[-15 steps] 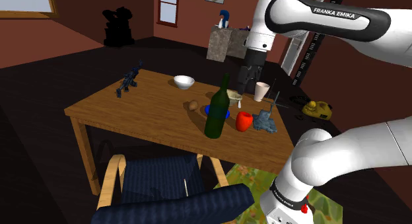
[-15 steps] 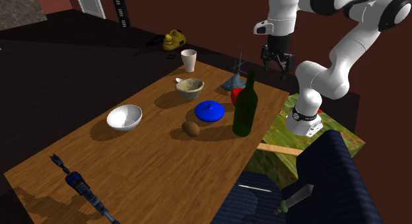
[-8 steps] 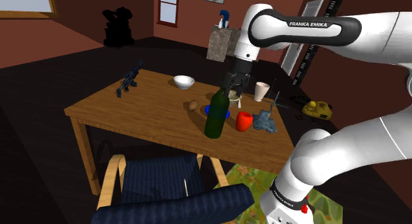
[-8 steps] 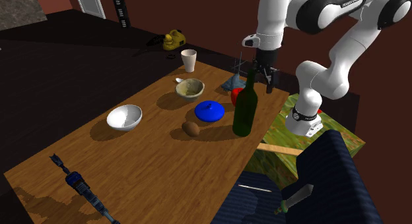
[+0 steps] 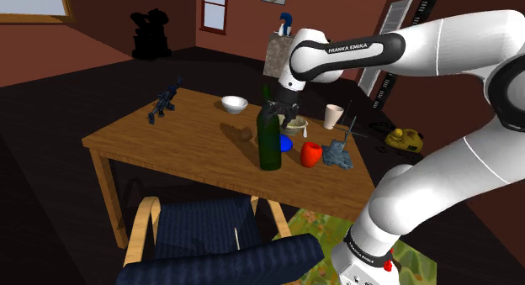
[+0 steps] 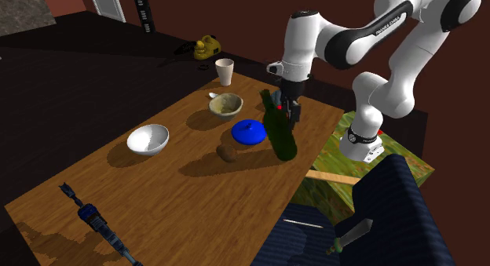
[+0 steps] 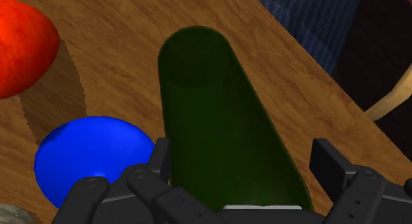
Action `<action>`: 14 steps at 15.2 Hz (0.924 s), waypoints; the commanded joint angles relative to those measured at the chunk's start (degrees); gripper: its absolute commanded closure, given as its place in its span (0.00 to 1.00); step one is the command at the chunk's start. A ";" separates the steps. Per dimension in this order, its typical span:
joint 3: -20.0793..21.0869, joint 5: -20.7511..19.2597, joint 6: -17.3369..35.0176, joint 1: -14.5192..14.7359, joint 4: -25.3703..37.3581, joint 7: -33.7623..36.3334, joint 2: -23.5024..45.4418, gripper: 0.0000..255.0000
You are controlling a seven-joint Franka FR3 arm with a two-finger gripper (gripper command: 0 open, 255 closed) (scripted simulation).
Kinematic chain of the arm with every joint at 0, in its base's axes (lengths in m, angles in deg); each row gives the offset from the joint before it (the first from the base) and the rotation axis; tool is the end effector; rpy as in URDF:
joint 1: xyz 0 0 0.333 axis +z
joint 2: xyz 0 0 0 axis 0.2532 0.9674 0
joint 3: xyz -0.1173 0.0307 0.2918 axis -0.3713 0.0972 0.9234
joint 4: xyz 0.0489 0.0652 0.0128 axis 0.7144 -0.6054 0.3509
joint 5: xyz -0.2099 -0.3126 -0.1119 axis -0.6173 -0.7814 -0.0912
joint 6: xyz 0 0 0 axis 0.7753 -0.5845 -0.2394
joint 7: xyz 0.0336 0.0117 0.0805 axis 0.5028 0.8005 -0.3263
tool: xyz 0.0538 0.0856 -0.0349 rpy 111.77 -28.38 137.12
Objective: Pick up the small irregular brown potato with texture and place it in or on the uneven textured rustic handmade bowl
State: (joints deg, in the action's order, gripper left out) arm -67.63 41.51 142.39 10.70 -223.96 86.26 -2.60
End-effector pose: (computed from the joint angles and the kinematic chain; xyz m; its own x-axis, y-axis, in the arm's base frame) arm 0.4215 -0.0343 0.4825 0.9368 -0.3464 0.0499 -0.3372 -0.9316 -0.1360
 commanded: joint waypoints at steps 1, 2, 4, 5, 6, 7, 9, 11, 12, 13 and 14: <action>0.38 0.48 4.98 -0.50 -0.23 2.36 3.08 0.00; 0.47 0.66 7.18 -0.77 0.08 3.41 4.87 0.00; 0.60 0.99 11.44 -1.31 0.95 5.50 8.55 0.00; 0.63 1.12 13.48 -1.57 1.49 6.55 10.42 0.00; 0.64 1.25 15.47 -1.83 2.11 7.59 12.31 0.00; 0.63 1.36 17.39 -2.08 2.80 8.63 14.21 0.00; 0.54 1.55 21.05 -2.57 4.39 10.70 18.03 0.00; 0.36 1.71 24.44 -3.05 6.23 12.77 21.87 0.00; 0.23 1.78 26.04 -3.26 7.25 13.81 23.79 0.00; 0.06 1.86 27.56 -3.46 8.32 14.84 25.71 0.00; -0.14 1.93 29.02 -3.64 9.46 15.86 27.62 0.00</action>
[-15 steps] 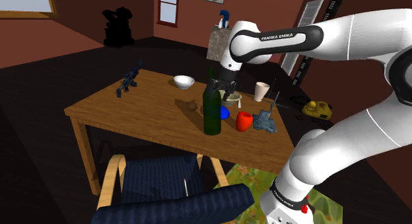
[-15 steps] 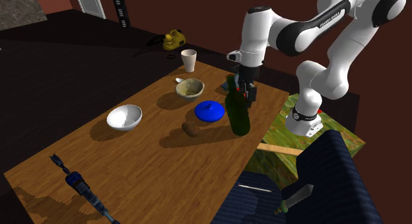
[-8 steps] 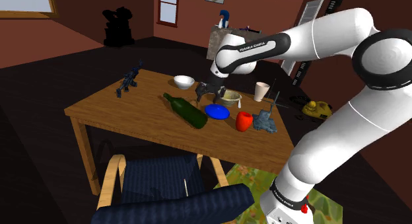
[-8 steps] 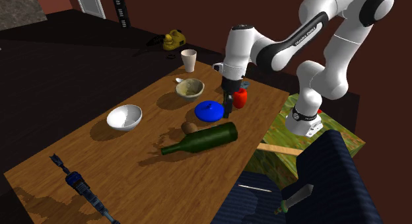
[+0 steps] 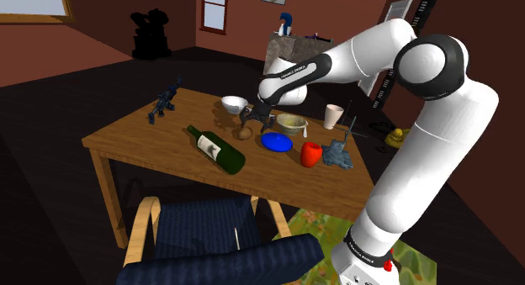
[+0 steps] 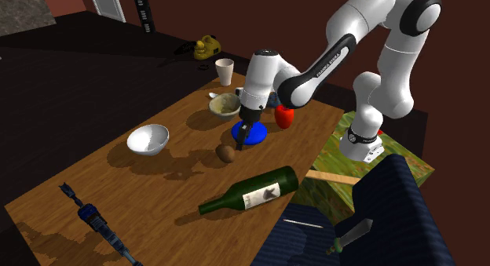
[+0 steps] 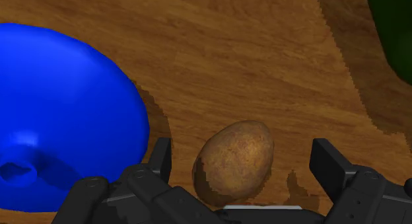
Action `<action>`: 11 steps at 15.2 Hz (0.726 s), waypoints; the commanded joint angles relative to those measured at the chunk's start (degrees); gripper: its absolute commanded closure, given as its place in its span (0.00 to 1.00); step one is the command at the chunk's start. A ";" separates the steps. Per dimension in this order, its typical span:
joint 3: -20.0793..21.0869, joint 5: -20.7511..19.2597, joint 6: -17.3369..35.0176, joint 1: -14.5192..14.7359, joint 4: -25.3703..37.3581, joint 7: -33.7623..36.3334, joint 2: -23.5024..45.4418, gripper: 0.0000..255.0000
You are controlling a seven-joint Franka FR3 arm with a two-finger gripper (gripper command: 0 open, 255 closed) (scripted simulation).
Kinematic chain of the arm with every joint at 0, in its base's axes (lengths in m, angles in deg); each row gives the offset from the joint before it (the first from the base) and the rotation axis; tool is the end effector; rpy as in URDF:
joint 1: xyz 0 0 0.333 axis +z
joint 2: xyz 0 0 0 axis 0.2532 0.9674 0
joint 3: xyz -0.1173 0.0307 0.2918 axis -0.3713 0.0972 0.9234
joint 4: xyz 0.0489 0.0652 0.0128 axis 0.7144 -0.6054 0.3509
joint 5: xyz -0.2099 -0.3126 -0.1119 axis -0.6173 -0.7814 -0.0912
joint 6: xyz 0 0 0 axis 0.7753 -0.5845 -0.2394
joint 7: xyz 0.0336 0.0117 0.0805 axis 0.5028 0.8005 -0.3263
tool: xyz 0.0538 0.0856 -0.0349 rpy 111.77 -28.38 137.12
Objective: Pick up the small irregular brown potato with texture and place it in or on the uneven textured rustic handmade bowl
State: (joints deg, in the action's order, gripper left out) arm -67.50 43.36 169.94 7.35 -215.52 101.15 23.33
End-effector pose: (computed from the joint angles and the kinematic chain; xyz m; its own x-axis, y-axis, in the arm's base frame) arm 0.5388 -0.0839 0.3815 0.7211 -0.6723 0.1675 -0.6389 -0.7387 -0.2147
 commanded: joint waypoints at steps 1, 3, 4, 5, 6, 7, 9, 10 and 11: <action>-0.49 0.17 2.86 -0.46 2.20 1.99 3.59 0.00; -0.99 0.37 5.44 -0.79 4.73 4.00 7.37 0.00; -1.02 0.38 5.46 -0.77 4.76 4.02 7.40 0.00; -0.97 0.54 6.04 -0.76 4.88 3.90 8.11 0.00; -0.91 0.71 6.62 -0.75 5.02 3.78 8.82 0.00; -0.84 0.88 7.18 -0.75 5.16 3.66 9.53 0.00; -0.70 1.21 8.29 -0.76 5.50 3.42 10.98 0.00; -0.62 1.37 8.84 -0.77 5.68 3.30 11.72 0.00; -0.49 1.63 9.69 -0.80 6.00 3.11 12.88 0.00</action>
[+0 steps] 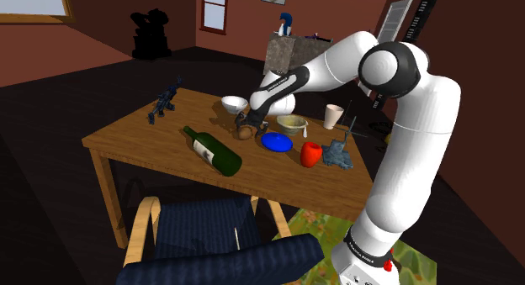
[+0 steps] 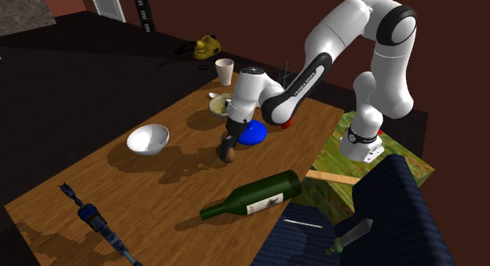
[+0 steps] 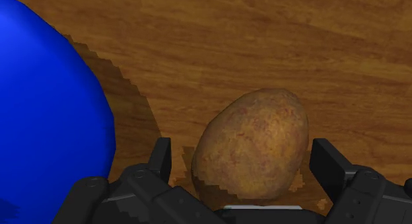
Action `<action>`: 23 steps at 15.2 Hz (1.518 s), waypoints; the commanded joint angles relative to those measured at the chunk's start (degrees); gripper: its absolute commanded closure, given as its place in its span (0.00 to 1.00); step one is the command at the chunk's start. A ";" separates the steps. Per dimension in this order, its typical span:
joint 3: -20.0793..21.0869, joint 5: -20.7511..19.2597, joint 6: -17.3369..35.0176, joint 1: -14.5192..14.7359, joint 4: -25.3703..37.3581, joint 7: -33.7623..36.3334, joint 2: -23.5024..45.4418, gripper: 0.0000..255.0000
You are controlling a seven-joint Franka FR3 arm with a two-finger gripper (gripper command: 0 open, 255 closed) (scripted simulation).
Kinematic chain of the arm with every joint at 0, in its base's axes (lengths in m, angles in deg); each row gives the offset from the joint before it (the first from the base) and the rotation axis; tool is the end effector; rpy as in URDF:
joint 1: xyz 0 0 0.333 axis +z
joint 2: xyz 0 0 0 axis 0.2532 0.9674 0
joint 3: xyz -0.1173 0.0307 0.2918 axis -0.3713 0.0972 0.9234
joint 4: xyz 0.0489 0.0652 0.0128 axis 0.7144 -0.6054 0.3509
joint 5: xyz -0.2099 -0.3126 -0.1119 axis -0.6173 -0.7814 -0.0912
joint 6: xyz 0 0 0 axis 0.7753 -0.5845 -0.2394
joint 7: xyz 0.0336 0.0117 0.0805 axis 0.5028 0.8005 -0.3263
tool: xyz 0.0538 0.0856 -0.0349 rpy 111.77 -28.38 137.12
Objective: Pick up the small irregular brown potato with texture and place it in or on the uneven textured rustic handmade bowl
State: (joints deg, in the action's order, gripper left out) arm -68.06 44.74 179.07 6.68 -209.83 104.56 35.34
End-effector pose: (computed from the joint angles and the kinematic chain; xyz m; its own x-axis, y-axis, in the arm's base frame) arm 0.5803 -0.1068 0.3250 0.6328 -0.7493 0.1954 -0.7082 -0.6620 -0.2453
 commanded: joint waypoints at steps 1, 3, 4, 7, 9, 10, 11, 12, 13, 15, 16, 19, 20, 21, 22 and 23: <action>0.07 0.25 0.57 -0.13 0.31 -0.30 0.87 0.00; 0.08 0.25 0.56 -0.13 0.31 -0.30 0.87 0.00; 0.08 0.25 0.56 -0.13 0.31 -0.30 0.87 0.00; 0.08 0.25 0.56 -0.13 0.31 -0.30 0.87 0.00; 0.08 0.25 0.56 -0.13 0.31 -0.30 0.86 1.00; 0.08 0.25 0.56 -0.13 0.31 -0.30 0.86 1.00; 0.08 0.25 0.56 -0.13 0.31 -0.30 0.86 1.00; 0.08 0.25 0.56 -0.13 0.31 -0.30 0.86 1.00; 0.08 0.25 0.56 -0.13 0.31 -0.30 0.86 1.00; 0.08 0.25 0.56 -0.13 0.31 -0.30 0.86 1.00; 0.08 0.25 0.56 -0.13 0.31 -0.30 0.86 1.00; -0.02 0.03 -0.11 -0.08 0.45 -0.09 0.33 1.00; -0.11 -0.17 -0.79 -0.03 0.62 0.10 -0.18 1.00; -0.20 -0.38 -1.46 0.02 0.79 0.30 -0.70 1.00; -0.27 -0.58 -2.14 0.06 0.97 0.49 -1.20 1.00; -0.35 -0.77 -2.83 0.10 1.16 0.68 -1.70 1.00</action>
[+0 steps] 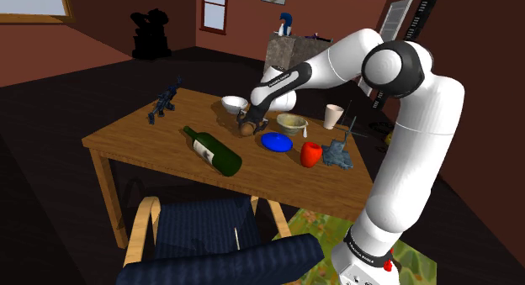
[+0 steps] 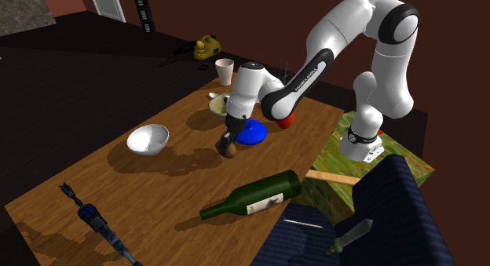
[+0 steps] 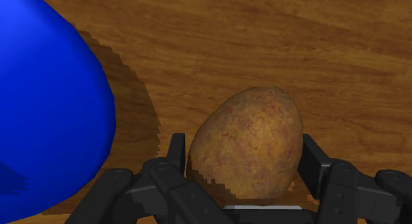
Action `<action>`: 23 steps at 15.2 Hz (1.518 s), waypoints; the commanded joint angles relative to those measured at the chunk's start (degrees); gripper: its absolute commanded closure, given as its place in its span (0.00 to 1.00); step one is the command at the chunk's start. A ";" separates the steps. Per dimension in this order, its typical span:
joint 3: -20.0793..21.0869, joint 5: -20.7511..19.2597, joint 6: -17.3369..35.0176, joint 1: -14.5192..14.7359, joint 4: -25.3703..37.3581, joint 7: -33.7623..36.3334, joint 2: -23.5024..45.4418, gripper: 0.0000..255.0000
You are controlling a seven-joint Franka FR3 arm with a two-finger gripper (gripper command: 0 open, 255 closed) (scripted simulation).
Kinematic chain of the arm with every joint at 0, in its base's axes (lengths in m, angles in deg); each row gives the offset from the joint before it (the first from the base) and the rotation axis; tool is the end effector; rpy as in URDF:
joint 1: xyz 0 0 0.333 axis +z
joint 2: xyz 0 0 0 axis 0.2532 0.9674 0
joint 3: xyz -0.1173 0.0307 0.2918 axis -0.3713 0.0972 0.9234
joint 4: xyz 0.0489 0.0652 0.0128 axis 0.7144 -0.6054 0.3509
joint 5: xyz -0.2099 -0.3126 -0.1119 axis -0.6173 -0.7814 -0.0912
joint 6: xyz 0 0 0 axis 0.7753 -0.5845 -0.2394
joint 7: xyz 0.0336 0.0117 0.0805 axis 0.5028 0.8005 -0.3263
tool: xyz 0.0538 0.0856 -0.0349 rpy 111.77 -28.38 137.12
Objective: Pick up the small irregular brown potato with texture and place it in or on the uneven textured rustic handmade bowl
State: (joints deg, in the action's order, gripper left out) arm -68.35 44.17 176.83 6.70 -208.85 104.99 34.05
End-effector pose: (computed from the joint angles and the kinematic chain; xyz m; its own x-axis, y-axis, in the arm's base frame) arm 0.5821 -0.1087 0.3415 0.6326 -0.7493 0.1958 -0.7081 -0.6620 -0.2455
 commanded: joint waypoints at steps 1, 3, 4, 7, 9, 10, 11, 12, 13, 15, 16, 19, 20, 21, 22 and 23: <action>-0.13 -0.40 -1.28 0.11 0.39 0.44 -0.90 1.00; -0.25 -0.76 -2.66 0.17 0.84 0.79 -1.84 1.00; -0.30 -0.94 -3.36 0.19 1.09 0.97 -2.29 1.00; -0.44 -1.44 -5.46 0.24 1.90 1.46 -3.59 1.00; -0.52 -1.75 -6.87 0.27 2.51 1.76 -4.41 1.00; -0.55 -1.90 -7.58 0.27 2.83 1.91 -4.80 1.00; -0.58 -2.04 -8.29 0.28 3.17 2.05 -5.18 1.00; -0.60 -2.18 -9.00 0.29 3.51 2.19 -5.55 1.00; -0.63 -2.31 -9.71 0.29 3.87 2.32 -5.91 1.00; -0.67 -2.56 -11.15 0.29 4.63 2.58 -6.60 1.00; -0.69 -2.68 -11.87 0.29 5.03 2.71 -6.92 1.00; -0.74 -3.01 -14.04 0.29 6.29 3.06 -7.84 1.00; -0.76 -3.12 -14.76 0.29 6.74 3.17 -8.12 1.00; -0.77 -3.21 -15.49 0.29 7.20 3.28 -8.39 1.00; -0.78 -3.31 -16.22 0.29 7.68 3.39 -8.65 1.00; -0.79 -3.40 -16.95 0.28 8.16 3.49 -8.90 1.00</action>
State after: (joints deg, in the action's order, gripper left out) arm -69.11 40.86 160.92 7.01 -201.51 108.39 25.34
